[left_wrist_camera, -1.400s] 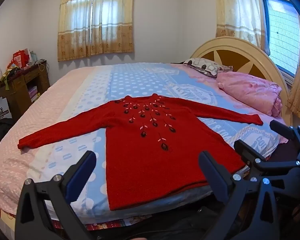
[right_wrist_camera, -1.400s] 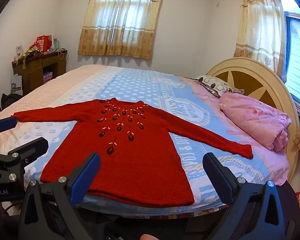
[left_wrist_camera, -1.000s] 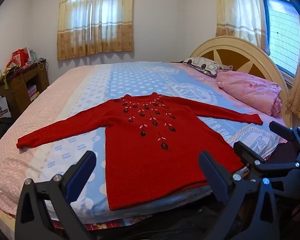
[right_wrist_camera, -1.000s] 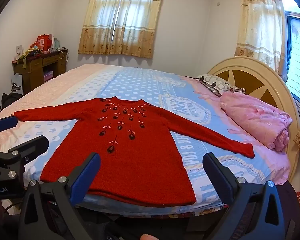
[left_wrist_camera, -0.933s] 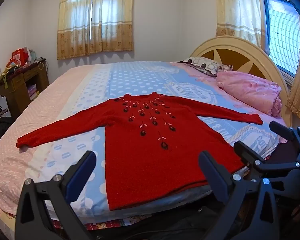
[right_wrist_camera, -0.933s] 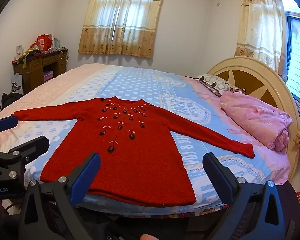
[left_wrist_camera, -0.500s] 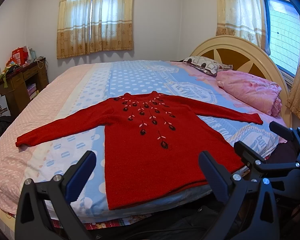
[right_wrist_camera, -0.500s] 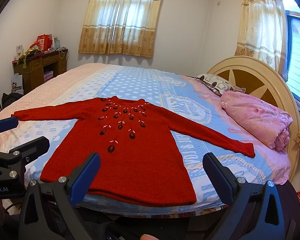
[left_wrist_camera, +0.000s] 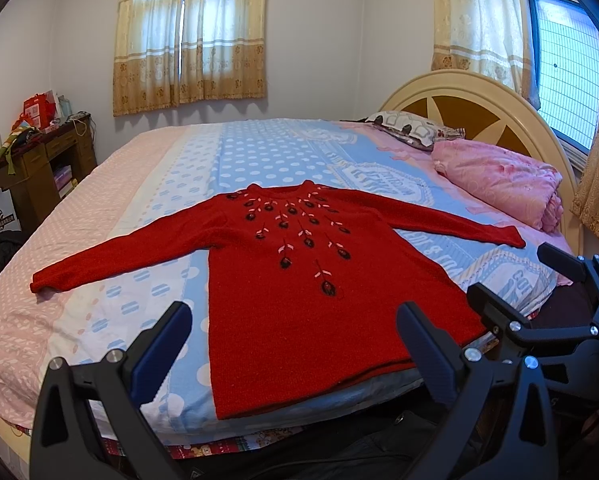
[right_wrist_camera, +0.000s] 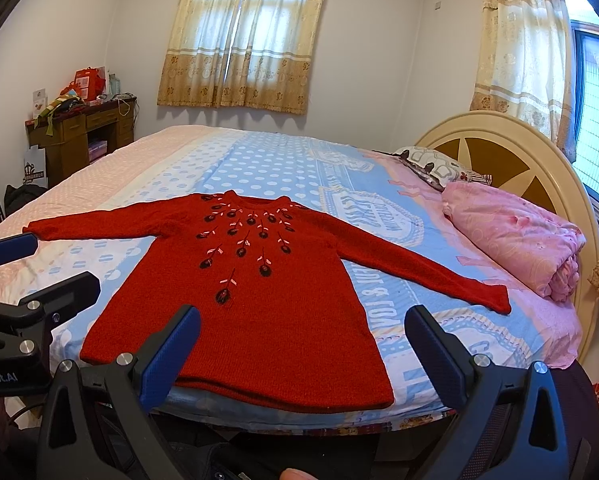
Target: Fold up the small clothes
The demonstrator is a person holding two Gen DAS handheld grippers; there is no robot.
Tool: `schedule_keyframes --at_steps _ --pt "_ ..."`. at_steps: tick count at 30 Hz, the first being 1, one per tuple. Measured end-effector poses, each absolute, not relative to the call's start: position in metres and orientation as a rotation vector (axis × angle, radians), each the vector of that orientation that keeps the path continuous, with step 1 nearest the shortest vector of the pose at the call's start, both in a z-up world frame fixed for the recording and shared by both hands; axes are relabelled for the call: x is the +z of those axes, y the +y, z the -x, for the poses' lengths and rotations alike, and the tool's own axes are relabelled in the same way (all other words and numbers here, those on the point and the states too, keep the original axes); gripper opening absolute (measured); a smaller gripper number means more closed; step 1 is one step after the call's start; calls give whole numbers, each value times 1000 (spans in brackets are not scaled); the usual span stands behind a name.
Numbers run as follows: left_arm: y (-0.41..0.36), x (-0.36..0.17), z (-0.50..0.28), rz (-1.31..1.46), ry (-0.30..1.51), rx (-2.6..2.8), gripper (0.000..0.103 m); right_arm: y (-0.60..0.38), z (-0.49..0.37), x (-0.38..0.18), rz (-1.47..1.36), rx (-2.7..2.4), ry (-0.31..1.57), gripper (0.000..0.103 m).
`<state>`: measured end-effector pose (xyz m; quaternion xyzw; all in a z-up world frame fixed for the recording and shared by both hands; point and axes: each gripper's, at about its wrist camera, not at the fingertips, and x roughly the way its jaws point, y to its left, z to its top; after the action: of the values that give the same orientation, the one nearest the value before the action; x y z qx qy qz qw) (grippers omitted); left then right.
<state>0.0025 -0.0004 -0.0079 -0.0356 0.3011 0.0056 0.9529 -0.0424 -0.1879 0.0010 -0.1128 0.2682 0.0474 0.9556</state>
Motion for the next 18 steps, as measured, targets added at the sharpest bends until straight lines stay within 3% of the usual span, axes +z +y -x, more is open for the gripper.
schedule_keyframes --at_steps 18 --pt "-1 -8 -3 74 614 12 103 -187 42 -2 229 97 548 102"
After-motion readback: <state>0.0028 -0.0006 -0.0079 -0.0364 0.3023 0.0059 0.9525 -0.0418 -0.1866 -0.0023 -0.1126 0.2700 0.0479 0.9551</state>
